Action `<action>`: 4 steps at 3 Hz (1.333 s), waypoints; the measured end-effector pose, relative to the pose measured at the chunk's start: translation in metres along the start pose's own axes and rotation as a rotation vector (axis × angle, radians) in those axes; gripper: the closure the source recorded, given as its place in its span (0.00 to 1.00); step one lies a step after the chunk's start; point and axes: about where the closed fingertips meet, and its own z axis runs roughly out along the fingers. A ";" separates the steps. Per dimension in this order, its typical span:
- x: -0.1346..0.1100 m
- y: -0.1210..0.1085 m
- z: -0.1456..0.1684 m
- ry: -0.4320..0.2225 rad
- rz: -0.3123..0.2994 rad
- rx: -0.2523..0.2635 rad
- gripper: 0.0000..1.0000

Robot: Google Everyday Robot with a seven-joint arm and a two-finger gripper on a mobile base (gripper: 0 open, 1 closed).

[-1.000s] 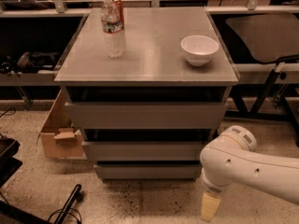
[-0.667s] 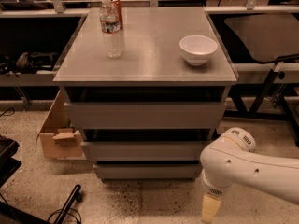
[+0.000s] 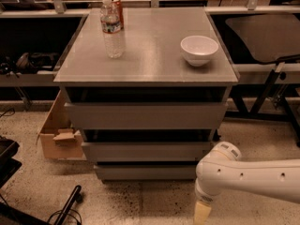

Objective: Open bottom drawer

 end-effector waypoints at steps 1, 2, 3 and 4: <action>-0.012 -0.003 0.053 -0.057 0.010 0.015 0.00; -0.029 -0.018 0.094 -0.114 0.007 0.063 0.00; -0.045 -0.038 0.120 -0.149 -0.008 0.109 0.00; -0.071 -0.054 0.153 -0.142 -0.048 0.121 0.00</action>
Offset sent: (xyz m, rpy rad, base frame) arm 0.0664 0.0232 -0.1400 0.0755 -0.2313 0.0955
